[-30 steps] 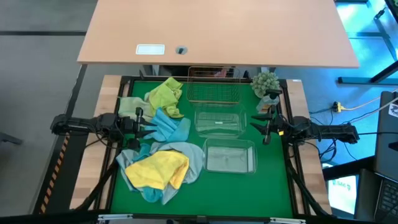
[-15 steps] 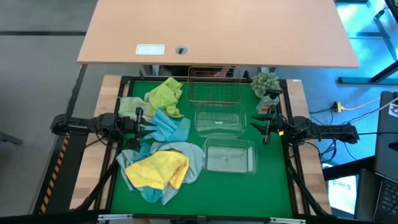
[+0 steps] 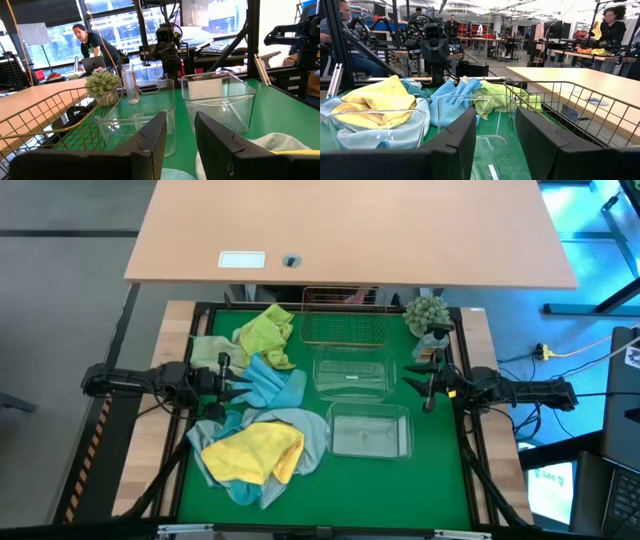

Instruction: Sort microfiber towel by color & place in baskets

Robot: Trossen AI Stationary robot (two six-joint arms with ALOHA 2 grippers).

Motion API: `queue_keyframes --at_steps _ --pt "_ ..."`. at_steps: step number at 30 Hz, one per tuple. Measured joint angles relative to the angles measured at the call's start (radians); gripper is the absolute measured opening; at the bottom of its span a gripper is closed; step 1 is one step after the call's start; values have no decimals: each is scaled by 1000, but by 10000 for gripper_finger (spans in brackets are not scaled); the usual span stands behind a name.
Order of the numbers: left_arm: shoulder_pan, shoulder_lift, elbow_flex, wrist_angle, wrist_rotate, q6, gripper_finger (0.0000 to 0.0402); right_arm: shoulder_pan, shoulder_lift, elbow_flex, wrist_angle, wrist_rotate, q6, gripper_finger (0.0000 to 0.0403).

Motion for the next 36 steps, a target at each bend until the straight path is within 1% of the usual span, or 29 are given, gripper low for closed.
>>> queue_keyframes --at_steps 6,9,13,17,26,32,36 --pt "0 0 0 0 0 -6 98 0 0 0 0 0 0 143" --pt "0 0 0 2 -4 -63 98 0 0 0 0 0 0 143" --pt "0 0 0 19 -57 -154 98 0 0 0 1 1 0 143" --pt "0 0 0 34 -99 -212 98 0 0 0 1 2 0 143" --pt "0 0 0 33 -120 -217 98 0 0 0 1 2 0 143" --pt "0 0 0 33 -233 -268 99 0 0 0 1 2 0 143" --pt "0 0 0 34 -275 -270 99 0 0 0 1 2 0 143"
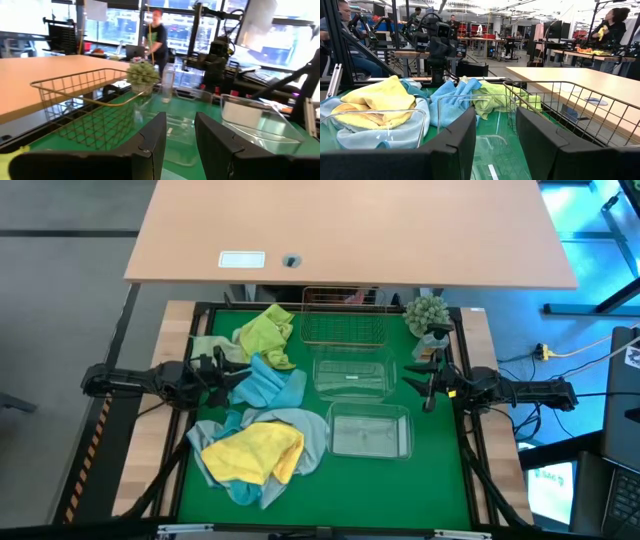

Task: Sort microfiber towel by color & place in baskets
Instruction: Put the blue microfiber towel into the wire basket

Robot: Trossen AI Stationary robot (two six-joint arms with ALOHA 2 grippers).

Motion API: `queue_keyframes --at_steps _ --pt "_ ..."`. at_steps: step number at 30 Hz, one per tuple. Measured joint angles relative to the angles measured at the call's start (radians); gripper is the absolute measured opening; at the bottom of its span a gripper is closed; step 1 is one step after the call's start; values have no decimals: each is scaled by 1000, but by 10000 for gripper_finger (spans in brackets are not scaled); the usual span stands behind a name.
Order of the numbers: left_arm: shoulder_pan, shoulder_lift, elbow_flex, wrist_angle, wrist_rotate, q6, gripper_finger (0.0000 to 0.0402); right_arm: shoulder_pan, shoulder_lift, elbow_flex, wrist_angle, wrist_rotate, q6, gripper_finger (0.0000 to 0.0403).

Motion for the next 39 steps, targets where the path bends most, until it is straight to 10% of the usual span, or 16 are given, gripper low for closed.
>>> queue_keyframes --at_steps 39 --pt "0 0 0 8 -190 -99 99 0 0 0 0 0 0 143"
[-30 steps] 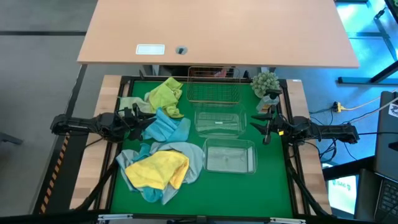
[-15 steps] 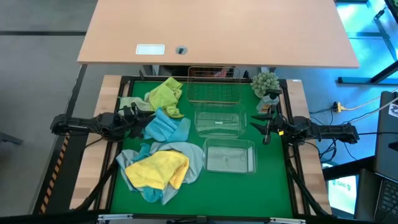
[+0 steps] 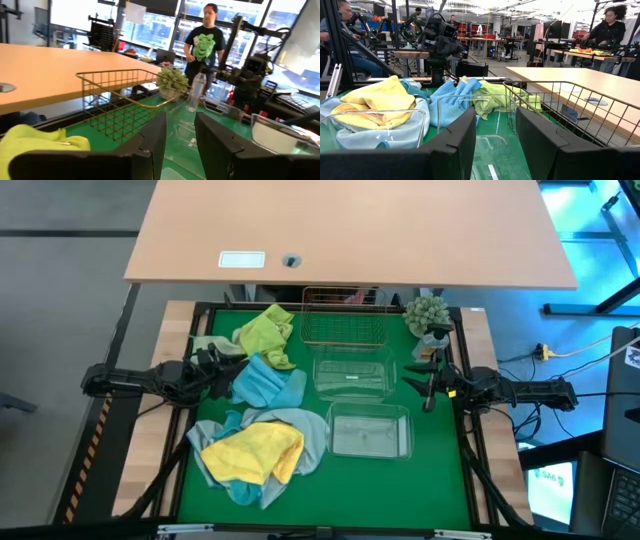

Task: Sort microfiber towel by color & place in baskets
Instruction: Put the blue microfiber towel into the wire basket

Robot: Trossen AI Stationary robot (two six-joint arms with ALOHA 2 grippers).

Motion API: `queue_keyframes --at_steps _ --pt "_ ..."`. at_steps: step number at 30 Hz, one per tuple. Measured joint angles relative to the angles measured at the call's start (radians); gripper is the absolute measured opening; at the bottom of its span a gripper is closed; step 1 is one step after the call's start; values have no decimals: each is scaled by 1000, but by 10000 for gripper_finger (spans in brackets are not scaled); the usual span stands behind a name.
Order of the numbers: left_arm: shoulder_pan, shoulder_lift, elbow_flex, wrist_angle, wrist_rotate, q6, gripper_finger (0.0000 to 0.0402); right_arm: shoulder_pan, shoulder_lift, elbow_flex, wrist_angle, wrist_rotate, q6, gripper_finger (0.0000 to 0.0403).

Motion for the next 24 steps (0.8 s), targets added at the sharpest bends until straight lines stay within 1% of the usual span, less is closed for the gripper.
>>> queue_keyframes --at_steps 3,7,11,14,17,21,24 --pt "0 0 0 0 -19 -15 111 0 0 0 0 0 0 143" --pt "0 0 0 0 -54 -31 148 0 0 0 0 0 0 143" --pt "0 0 0 -1 -128 -30 183 0 0 0 0 0 0 143" --pt "0 0 0 -1 -141 -31 200 0 0 0 0 0 0 143" --pt "0 0 0 14 -141 -31 208 0 0 0 0 0 0 143" --pt "0 0 1 69 -139 -30 208 0 0 0 0 0 0 143" --pt "0 0 27 73 -135 -26 207 0 0 0 0 0 0 143"
